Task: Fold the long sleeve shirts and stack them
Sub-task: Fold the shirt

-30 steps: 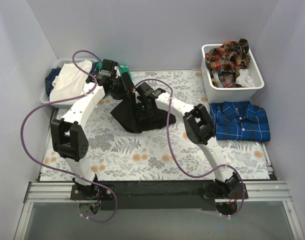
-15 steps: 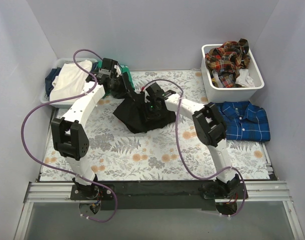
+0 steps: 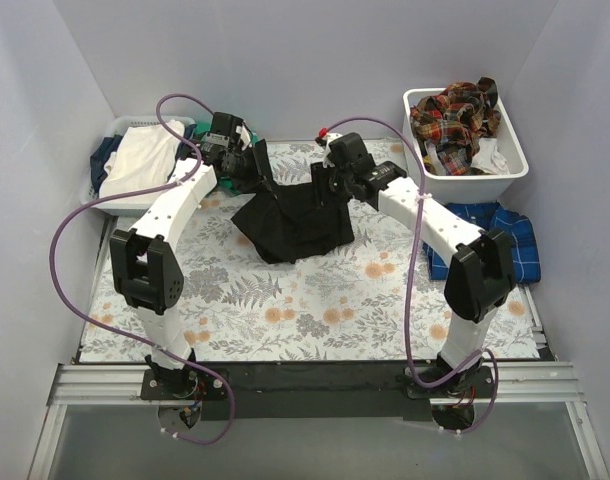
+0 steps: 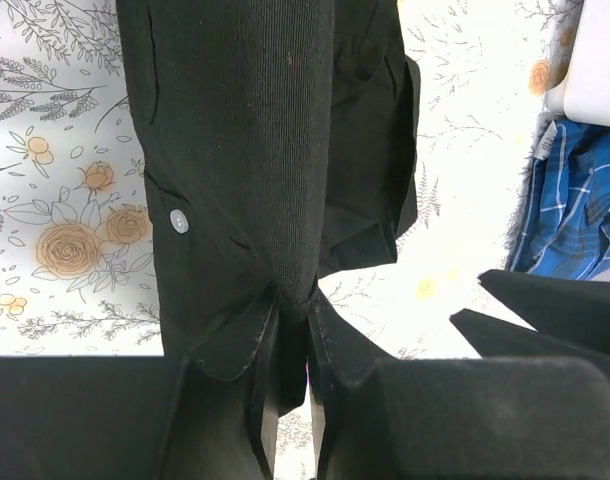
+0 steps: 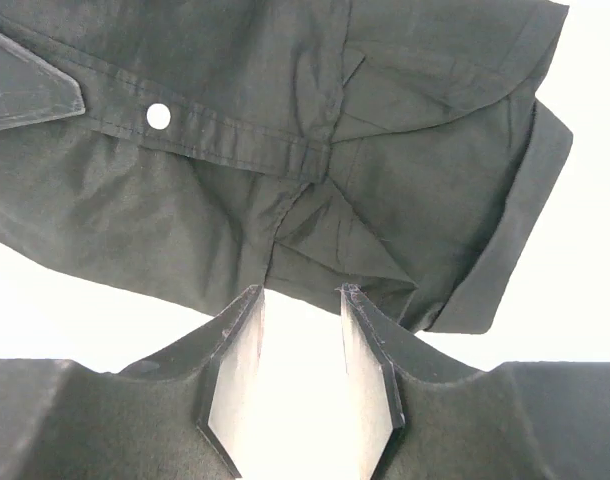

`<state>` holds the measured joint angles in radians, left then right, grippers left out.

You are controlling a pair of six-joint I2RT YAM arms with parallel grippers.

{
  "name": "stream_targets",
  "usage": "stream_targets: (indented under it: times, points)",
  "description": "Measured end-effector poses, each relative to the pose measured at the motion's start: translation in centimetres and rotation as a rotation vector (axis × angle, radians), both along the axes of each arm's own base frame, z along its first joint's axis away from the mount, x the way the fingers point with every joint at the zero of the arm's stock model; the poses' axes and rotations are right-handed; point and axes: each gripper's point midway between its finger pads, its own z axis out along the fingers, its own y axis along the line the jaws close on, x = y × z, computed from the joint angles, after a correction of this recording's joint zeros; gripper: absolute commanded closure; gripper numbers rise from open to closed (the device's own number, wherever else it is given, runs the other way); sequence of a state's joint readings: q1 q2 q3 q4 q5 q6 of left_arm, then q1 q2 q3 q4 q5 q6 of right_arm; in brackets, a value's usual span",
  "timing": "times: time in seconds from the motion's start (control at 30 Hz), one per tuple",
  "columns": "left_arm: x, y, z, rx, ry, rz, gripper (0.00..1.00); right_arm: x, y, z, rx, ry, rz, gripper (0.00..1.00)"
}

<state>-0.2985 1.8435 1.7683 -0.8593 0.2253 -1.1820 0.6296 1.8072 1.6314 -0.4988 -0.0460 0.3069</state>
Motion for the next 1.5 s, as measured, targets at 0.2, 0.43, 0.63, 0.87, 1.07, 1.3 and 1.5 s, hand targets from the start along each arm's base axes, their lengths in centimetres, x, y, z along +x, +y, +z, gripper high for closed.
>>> stream_targets:
  times: [0.2, 0.43, 0.63, 0.87, 1.07, 1.3, 1.5]
  points:
    - [0.0, -0.1, 0.1, 0.003, -0.003, -0.008, 0.82, 0.7, 0.9, -4.1, -0.043, 0.076, 0.019, 0.54]
    - [0.7, -1.5, 0.4, 0.012, -0.026, -0.046, 0.77, 0.8, 0.4, -6.0, -0.077, 0.134, 0.008, 0.54]
    - [1.3, -5.0, -2.5, 0.040, 0.010, -0.107, 0.76, 2.5, -3.3, -2.3, -0.051, 0.083, -0.093, 0.54]
    - [2.4, -10.8, -6.4, 0.054, 0.054, -0.174, 1.00, 3.5, -9.8, 4.3, -0.016, -0.038, -0.252, 0.54]
    - [1.8, -14.6, -9.0, 0.061, 0.079, -0.232, 0.81, 2.4, -11.8, 4.0, -0.045, -0.024, -0.285, 0.48]
    - [1.6, -12.8, -8.3, 0.128, 0.056, -0.163, 0.46, 1.4, -9.2, 0.8, -0.006, 0.098, -0.140, 0.27]
    - [2.8, -4.6, -4.1, 0.149, 0.006, 0.037, 0.45, 2.5, -5.1, -2.8, 0.093, 0.224, -0.011, 0.20]
